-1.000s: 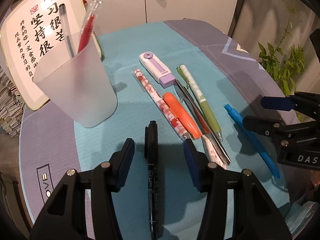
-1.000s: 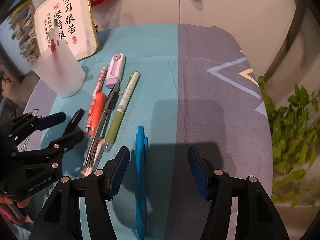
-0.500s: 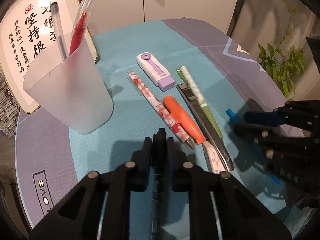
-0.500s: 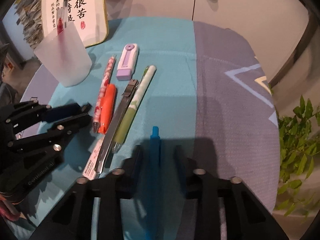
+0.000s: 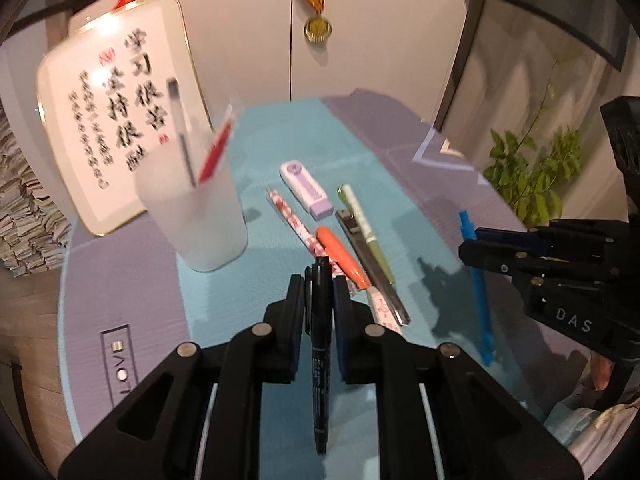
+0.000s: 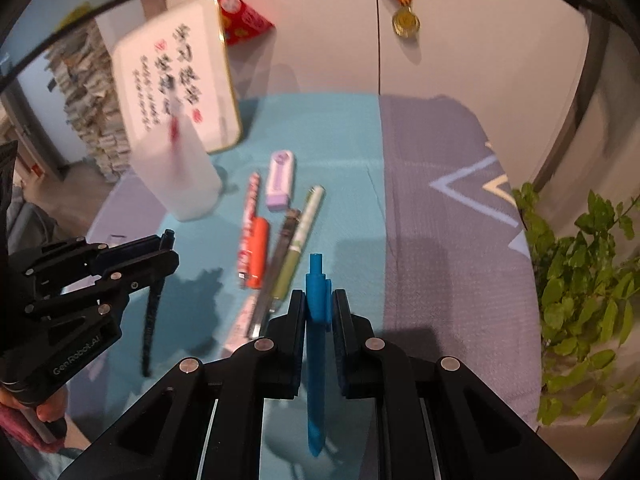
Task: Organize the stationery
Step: 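Lift the black marker toward the cup with the left gripper while the right gripper lifts the blue pen, then lower the black marker into the frosted cup and open the left gripper, then lower the blue pen into the frosted cup and open the right gripper, then grasp the pink floral pen with the left gripper while the right gripper reaches the black pen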
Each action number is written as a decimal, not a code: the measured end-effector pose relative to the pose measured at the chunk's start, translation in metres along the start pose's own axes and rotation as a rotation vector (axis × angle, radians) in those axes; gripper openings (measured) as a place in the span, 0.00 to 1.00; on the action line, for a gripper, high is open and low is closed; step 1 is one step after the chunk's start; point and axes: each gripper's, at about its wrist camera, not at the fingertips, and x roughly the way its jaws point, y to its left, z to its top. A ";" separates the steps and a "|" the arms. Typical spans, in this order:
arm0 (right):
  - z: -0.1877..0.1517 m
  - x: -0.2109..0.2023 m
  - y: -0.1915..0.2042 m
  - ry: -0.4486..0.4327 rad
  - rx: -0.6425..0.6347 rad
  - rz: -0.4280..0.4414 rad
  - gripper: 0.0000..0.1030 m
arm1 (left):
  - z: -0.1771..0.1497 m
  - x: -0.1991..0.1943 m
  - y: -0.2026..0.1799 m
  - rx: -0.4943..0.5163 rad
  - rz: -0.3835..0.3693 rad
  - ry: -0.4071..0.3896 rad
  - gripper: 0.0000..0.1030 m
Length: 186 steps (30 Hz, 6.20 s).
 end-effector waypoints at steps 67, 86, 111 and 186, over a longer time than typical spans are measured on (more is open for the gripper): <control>0.019 -0.064 0.059 -0.202 -0.067 0.011 0.10 | 0.045 -0.028 0.087 -0.168 0.170 -0.183 0.13; 0.095 -0.079 0.132 -0.352 -0.130 0.067 0.10 | -0.034 -0.062 0.094 -0.187 0.168 -0.198 0.37; 0.122 -0.018 0.145 -0.318 -0.119 -0.002 0.10 | -0.038 -0.054 0.101 -0.185 0.125 -0.188 0.38; -0.001 0.073 0.021 0.150 0.025 0.111 0.11 | -0.004 0.058 0.010 -0.115 0.055 0.101 0.38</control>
